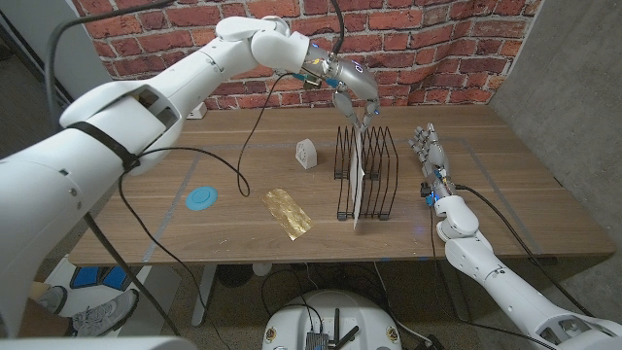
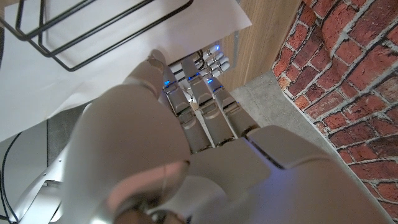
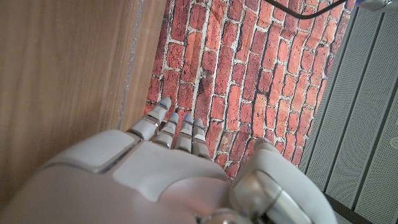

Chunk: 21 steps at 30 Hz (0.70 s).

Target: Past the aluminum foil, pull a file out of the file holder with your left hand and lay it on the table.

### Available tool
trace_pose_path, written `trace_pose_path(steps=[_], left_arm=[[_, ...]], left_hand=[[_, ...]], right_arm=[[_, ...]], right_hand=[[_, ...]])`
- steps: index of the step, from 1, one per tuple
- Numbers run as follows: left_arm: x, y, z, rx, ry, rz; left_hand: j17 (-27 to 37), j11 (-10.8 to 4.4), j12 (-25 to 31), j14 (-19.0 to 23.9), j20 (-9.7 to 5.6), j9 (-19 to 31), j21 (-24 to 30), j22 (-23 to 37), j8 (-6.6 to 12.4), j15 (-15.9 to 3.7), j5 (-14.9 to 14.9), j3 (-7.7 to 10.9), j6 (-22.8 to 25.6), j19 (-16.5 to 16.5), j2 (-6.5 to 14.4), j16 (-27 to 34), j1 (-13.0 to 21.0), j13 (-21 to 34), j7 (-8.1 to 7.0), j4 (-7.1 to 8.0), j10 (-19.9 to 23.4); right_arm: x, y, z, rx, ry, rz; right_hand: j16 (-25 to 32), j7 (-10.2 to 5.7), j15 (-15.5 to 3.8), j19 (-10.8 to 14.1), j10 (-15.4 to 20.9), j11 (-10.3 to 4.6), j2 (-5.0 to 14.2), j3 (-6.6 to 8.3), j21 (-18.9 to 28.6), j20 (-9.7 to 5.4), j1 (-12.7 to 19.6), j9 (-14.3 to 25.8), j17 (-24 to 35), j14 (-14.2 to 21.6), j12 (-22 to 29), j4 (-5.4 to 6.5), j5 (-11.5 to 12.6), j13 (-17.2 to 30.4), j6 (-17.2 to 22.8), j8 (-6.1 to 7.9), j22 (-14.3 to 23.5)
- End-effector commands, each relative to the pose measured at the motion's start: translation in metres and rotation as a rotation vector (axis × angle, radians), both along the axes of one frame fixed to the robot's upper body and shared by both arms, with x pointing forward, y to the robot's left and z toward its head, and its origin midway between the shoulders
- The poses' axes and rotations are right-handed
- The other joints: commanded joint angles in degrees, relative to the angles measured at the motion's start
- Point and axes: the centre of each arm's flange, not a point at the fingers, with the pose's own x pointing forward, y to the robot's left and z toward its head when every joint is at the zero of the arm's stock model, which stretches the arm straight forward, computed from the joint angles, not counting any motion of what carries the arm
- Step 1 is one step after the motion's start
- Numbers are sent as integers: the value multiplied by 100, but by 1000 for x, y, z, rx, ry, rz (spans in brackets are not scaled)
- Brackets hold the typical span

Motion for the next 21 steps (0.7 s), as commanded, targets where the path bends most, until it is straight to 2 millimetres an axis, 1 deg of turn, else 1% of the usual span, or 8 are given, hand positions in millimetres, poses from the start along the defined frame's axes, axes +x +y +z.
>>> trace_pose_path(steps=[1,8,12,21], left_arm=[[-1,0,0,-11,-6,-7],[0,0,0,-16,-5,-6],[-1,0,1,-19,-5,-4],[-3,2,7,-42,3,7]], left_hand=[[22,12,40,58,-874,13,39,25,30,-600,17,21,108,84,61,-21,12,19,5,-31,110],[21,15,40,121,-877,11,37,24,23,-603,20,18,194,123,73,-30,12,24,12,-33,207],[17,15,45,147,-880,9,34,24,18,-602,24,12,243,143,68,-41,13,28,46,-39,274],[19,15,43,201,-881,7,33,25,-6,-603,30,2,265,172,65,-42,11,31,21,-41,341]], right_arm=[[0,-1,0,3,0,1],[0,-1,-1,5,3,2],[0,-2,-2,6,4,2],[3,-1,0,6,2,5]], right_hand=[[57,-44,21,28,20,-18,156,44,25,20,-80,26,20,13,0,-13,-9,2,-6,6,24],[61,-40,19,29,28,-10,157,51,26,19,-84,26,22,11,4,-18,-11,2,-5,7,24],[63,-42,28,29,18,-18,154,55,26,19,-89,26,22,7,0,-21,-13,2,-5,7,24],[69,-40,24,30,20,-13,151,62,26,18,-99,26,25,6,1,-26,-18,2,-10,6,24]])
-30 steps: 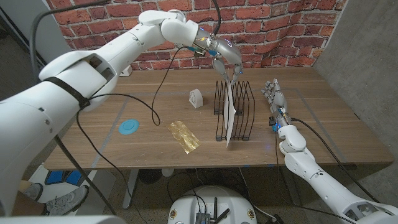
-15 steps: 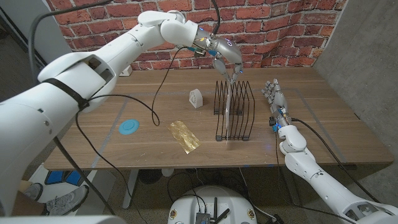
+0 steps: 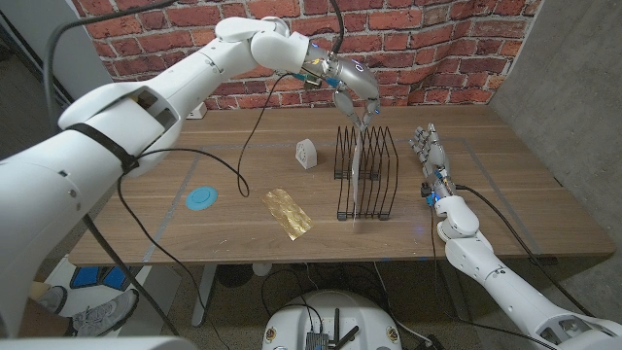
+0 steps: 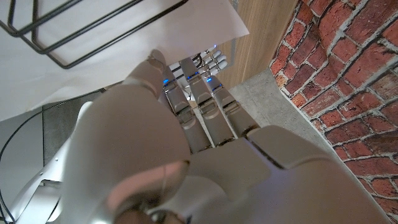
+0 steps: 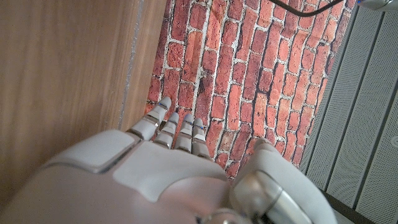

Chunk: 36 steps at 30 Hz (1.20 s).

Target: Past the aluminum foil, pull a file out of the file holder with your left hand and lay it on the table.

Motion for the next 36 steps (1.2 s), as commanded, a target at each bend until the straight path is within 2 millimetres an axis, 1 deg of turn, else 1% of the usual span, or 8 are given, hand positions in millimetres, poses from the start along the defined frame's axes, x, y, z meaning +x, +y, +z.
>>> trace_pose_path(steps=[1,23,36], left_arm=[[-3,2,7,-26,10,10],[-13,4,25,-85,52,31],[-24,14,34,-130,30,27]], left_hand=[[20,-21,41,76,-892,9,34,25,-7,-533,31,2,68,65,63,-15,15,32,-10,-41,85],[17,-24,-9,144,-890,10,63,38,-59,-535,44,-6,87,196,68,-32,21,27,-12,-43,116],[17,-24,-30,175,-900,12,75,42,-83,-535,50,-10,90,261,69,-37,26,27,-7,-45,130]], right_arm=[[3,0,1,1,0,3],[5,1,1,-5,0,5],[2,0,7,-24,-1,1]], right_hand=[[26,-42,25,30,22,-12,150,39,26,18,-53,26,8,7,2,-4,-19,2,-9,7,24],[31,-40,23,31,17,-15,145,61,26,15,-71,26,6,3,2,-12,-26,3,-11,8,24],[33,-44,26,38,12,-9,141,80,28,27,-76,26,2,-4,2,-25,-30,3,-15,7,24]])
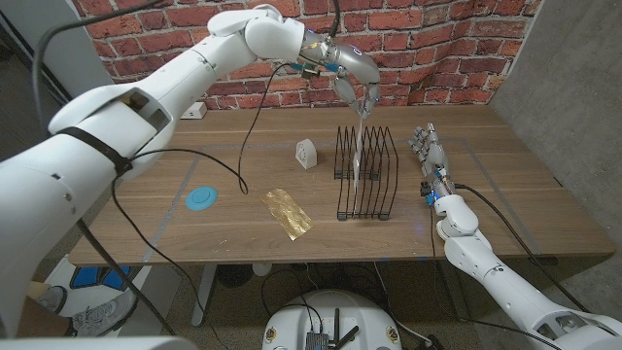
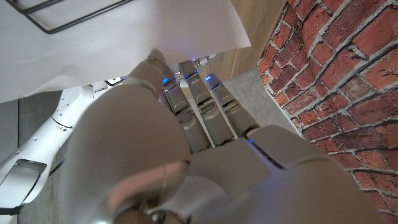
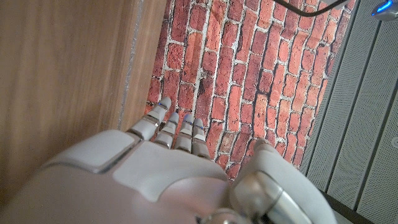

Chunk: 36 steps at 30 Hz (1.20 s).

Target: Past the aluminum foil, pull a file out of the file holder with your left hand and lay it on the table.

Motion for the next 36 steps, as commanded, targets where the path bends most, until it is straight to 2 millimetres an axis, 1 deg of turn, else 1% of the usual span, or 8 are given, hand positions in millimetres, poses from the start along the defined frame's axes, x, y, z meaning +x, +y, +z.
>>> trace_pose_path(steps=[1,12,27,36], left_arm=[[-10,8,9,-41,-5,3],[-22,17,18,-79,-32,10],[-26,34,30,-200,-8,29],[-27,46,29,-287,-2,27]], left_hand=[[18,8,-26,75,-872,13,30,14,-13,-495,28,6,27,66,71,-38,26,28,-2,-29,42],[18,11,-28,94,-876,15,29,14,-23,-495,32,5,30,86,78,-40,28,31,6,-27,65],[26,12,-35,160,-878,18,21,12,-28,-499,38,-4,59,108,82,-26,36,34,6,-30,97],[28,13,-38,185,-877,19,19,12,-38,-499,41,-8,52,120,83,-22,38,35,15,-30,110]], right_arm=[[-2,0,4,-18,3,-4],[-1,1,9,-43,15,-3],[-5,2,8,-53,28,4],[-3,3,9,-59,37,10]], right_hand=[[33,-13,7,38,12,-12,172,55,28,21,-49,26,19,15,2,2,-9,3,14,7,24],[38,-3,2,31,10,-6,169,66,24,-17,-58,26,22,6,2,-9,-14,3,7,5,24],[47,2,-8,30,12,-5,165,79,24,-21,-72,26,25,5,4,-18,-21,3,4,6,23],[51,4,-11,32,-2,-6,166,89,24,-26,-82,26,26,6,0,-21,-24,2,6,8,23]])
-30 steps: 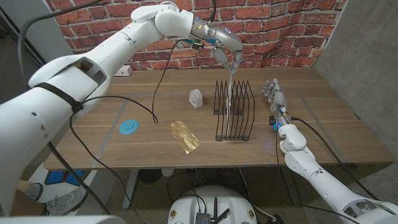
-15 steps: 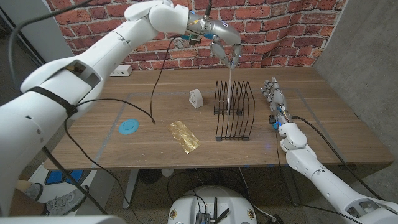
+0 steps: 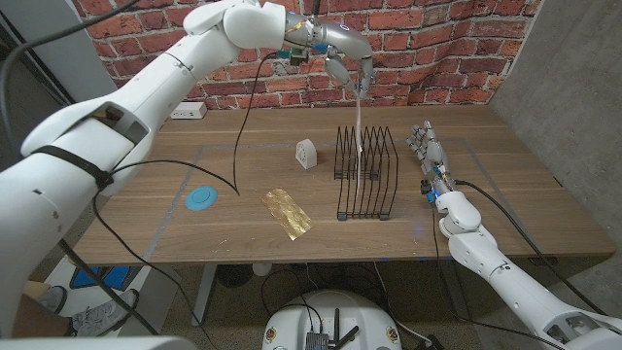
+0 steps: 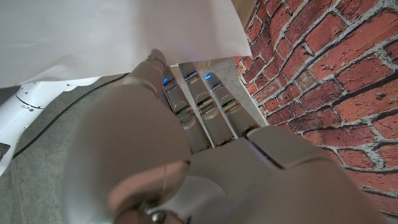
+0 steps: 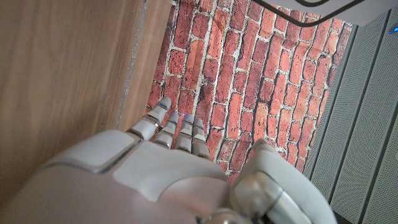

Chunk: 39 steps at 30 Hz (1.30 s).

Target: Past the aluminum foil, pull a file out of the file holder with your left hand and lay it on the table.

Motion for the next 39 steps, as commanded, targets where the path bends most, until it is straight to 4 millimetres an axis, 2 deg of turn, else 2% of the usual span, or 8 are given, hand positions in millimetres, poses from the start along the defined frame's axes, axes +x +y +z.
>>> trace_pose_path(steps=[1,20,39], left_arm=[[-5,18,1,-118,0,-4],[-10,39,-6,-240,12,1],[-21,74,-3,-368,-14,51]], left_hand=[[28,-2,-6,55,-853,19,19,13,-25,-446,41,7,51,60,53,23,8,32,15,-14,51],[29,-4,-20,111,-859,22,2,10,-36,-447,48,-6,65,68,47,22,18,33,21,-17,73],[29,-6,-31,154,-859,25,-39,4,-49,-448,55,-18,67,21,51,14,23,37,12,-13,95]], right_arm=[[2,1,1,-10,16,8],[5,5,5,-20,18,14],[15,14,19,-45,21,31]], right_hand=[[52,6,-14,31,-1,-6,143,49,24,-24,-60,26,11,6,0,19,-3,2,5,8,23],[59,8,-2,37,13,-4,147,69,26,-28,-90,26,12,11,7,26,-8,2,12,12,23],[64,12,-7,45,16,-3,141,88,28,-32,-111,26,12,14,9,24,-12,2,20,14,23]])
